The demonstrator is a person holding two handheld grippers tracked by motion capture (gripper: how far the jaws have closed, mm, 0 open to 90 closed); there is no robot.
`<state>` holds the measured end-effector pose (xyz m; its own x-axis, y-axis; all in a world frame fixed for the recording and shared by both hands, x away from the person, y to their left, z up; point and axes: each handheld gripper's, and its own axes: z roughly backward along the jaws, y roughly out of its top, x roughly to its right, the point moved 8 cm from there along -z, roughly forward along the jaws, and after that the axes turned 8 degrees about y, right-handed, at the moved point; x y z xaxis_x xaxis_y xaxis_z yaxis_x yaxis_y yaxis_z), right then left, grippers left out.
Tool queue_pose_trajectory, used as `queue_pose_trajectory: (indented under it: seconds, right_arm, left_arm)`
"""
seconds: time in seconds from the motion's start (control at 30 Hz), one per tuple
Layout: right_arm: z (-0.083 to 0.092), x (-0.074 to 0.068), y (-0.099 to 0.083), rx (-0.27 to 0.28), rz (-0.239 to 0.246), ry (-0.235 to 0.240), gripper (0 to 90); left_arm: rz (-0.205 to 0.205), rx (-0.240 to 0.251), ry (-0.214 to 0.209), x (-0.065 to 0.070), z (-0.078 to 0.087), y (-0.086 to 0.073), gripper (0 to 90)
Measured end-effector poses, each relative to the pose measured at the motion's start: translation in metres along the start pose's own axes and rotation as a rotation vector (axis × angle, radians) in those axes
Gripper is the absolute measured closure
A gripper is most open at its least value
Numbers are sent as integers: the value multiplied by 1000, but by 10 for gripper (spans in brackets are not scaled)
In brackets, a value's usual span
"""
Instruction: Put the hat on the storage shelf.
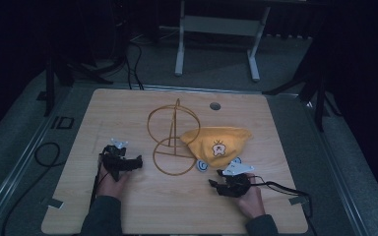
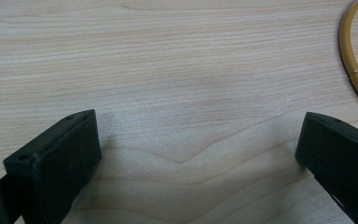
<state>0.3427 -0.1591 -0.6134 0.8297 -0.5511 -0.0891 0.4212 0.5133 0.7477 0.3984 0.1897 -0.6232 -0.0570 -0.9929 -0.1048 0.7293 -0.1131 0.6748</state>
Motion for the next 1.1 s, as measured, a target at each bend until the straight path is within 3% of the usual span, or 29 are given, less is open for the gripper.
queue_pose_trajectory:
  seconds: [0.5,0.73,0.87,1.0,1.1]
  right_arm:
    - [1,2,1,-37,-4,33,466]
    - [7,3,1,-109,3,81,480]
    - [12,5,-1,-165,37,99,484]
    - [18,7,-4,-216,69,89,490]
    - [22,10,-4,-220,82,73,524]
  left_arm:
    - [0,0,0,0,0,0,0]
    - [0,-1,0,0,0,0,0]
    - [0,-1,0,0,0,0,0]
    - [0,-1,0,0,0,0,0]
    - [0,-1,0,0,0,0,0]
